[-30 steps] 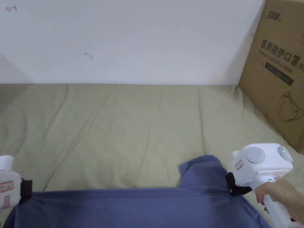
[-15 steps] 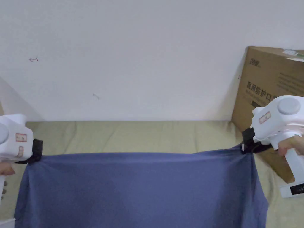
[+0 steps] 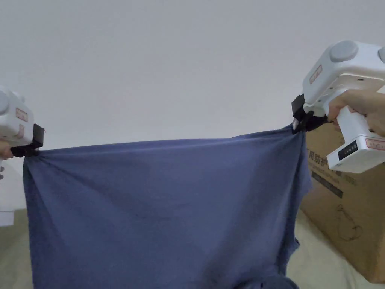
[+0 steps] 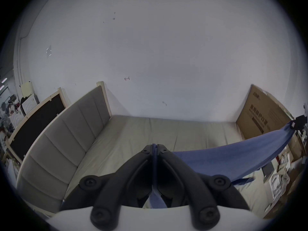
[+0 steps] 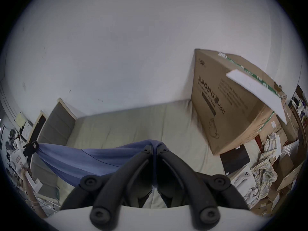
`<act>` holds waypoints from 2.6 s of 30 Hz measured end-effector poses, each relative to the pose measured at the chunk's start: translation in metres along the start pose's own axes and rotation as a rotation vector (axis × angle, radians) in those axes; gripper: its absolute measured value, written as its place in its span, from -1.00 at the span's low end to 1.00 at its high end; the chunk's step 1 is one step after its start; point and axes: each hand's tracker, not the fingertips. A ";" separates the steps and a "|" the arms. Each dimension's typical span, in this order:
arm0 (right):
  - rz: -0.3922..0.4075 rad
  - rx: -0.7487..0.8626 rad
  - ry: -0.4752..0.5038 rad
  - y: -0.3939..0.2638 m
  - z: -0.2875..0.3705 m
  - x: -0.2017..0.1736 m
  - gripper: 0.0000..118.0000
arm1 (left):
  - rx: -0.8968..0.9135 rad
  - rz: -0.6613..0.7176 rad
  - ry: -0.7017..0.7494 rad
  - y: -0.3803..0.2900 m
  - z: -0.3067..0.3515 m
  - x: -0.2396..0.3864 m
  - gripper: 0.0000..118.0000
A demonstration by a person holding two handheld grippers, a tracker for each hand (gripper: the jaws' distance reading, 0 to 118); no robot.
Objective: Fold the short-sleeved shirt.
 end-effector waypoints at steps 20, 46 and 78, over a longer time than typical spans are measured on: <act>0.060 0.103 0.010 0.006 0.054 -0.014 -0.97 | 0.074 -0.065 0.033 -0.014 0.031 0.013 -0.95; -0.056 -0.393 0.043 -0.384 -0.158 0.106 -0.97 | -0.414 0.000 -0.060 -0.385 -0.066 -0.035 -0.95; 0.035 -0.240 0.005 -0.616 0.048 0.110 0.38 | -0.348 -0.019 -0.088 -0.524 0.165 -0.079 0.68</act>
